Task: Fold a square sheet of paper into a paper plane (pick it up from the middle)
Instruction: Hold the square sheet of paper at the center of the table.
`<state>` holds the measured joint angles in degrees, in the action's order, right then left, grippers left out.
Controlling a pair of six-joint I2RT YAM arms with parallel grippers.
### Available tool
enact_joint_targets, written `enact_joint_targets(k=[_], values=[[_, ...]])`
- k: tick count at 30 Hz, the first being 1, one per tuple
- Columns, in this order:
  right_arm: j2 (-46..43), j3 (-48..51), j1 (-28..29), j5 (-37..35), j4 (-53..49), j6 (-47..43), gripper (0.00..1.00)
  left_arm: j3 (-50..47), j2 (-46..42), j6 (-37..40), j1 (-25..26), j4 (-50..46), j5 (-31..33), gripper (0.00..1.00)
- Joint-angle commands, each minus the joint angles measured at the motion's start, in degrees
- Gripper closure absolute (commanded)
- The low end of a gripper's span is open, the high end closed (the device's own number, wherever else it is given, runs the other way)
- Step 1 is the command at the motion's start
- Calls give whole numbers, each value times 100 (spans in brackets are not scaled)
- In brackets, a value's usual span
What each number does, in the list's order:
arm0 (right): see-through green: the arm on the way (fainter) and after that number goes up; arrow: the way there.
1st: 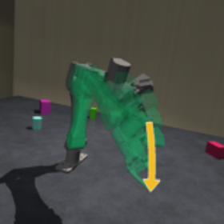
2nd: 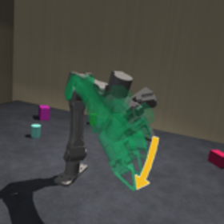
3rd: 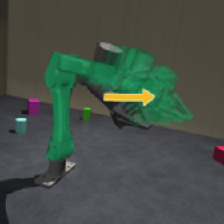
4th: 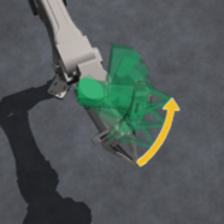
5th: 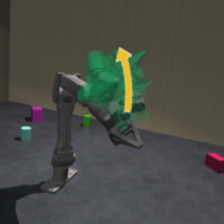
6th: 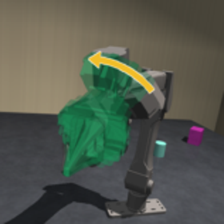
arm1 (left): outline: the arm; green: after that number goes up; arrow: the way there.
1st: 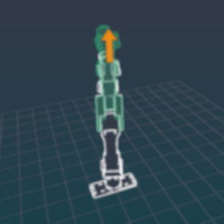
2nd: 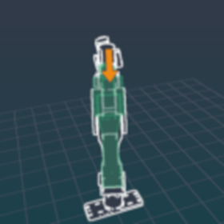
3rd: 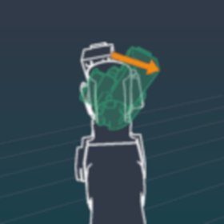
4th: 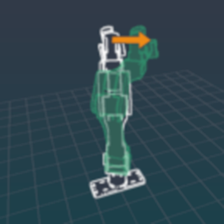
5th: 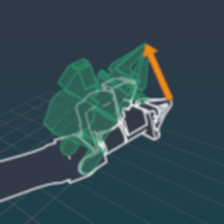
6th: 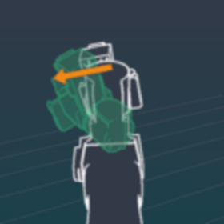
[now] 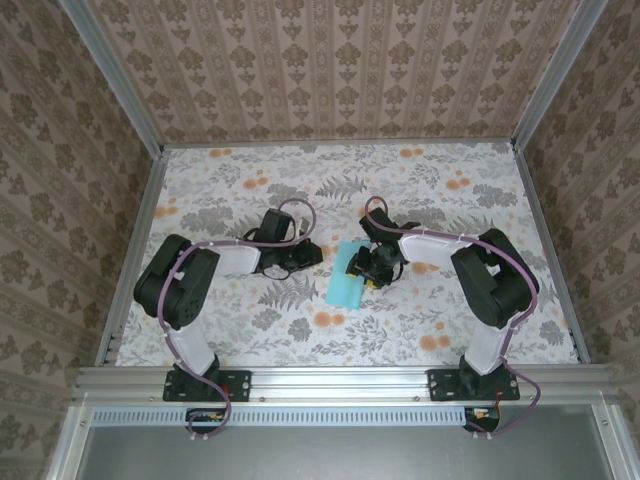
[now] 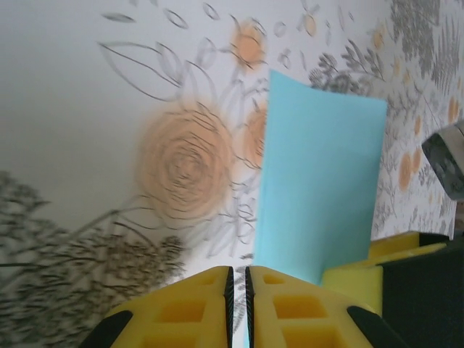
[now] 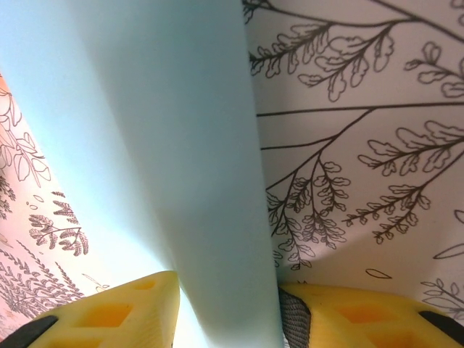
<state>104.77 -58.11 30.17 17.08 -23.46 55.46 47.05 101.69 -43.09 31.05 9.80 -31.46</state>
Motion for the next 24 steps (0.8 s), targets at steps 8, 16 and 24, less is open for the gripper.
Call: enact_joint_targets(k=[8, 16, 24], values=[[1419, 749, 33, -1453, -501, -150, 54, -39, -44, -164, 50, 302, -150, 86], [1546, 722, 32, -1408, -460, -80, 51, 99, 103, -107, 180, 304, -365, 86], [1614, 739, 32, -1409, -440, -44, 51, 250, 225, 0, 305, 226, -501, 86]])
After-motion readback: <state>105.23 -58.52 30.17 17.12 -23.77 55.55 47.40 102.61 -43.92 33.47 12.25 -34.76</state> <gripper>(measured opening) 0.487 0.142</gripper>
